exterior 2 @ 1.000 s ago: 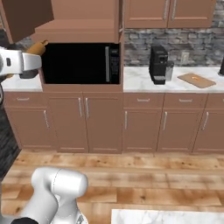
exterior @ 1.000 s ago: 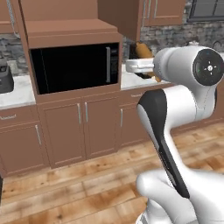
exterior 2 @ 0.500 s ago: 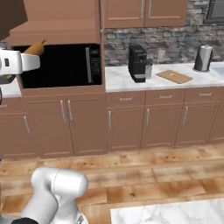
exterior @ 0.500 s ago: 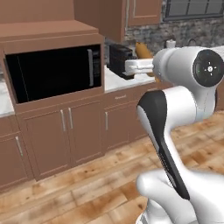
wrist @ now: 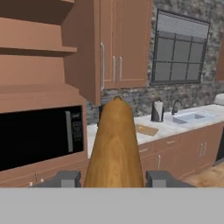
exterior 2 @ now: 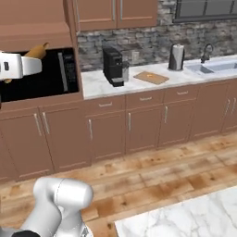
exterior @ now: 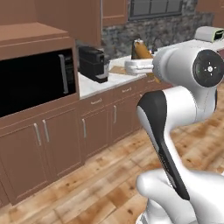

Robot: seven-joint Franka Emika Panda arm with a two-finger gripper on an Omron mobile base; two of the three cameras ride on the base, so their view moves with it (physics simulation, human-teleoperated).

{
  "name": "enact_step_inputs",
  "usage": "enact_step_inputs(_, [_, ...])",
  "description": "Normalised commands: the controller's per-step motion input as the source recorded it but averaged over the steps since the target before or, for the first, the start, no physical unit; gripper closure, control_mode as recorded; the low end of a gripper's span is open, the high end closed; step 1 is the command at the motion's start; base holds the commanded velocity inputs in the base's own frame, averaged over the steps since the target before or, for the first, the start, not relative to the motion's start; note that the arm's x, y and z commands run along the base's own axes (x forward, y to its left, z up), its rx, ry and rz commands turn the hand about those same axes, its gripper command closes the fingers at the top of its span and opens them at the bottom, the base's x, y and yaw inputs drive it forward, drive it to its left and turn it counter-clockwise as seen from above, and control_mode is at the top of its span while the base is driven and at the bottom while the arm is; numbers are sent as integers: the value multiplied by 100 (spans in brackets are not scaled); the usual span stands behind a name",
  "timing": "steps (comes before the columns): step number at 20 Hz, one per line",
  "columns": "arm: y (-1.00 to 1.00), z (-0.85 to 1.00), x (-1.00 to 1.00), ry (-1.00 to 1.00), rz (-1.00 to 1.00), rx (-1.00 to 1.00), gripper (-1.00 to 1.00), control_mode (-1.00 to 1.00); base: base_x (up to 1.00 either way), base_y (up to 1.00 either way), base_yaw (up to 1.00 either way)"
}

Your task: Open the cabinet, retrieve the rolling pin, and place it next to the meat on the cutting board to prepare for tenderizing.

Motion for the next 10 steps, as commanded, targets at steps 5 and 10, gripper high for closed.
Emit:
enact_step_inputs(5, [0,0,0,0,0,0,100,100,0,-48,-49])
enact_step_inputs(10, [0,0,0,0,0,0,100,100,0,-45,-51])
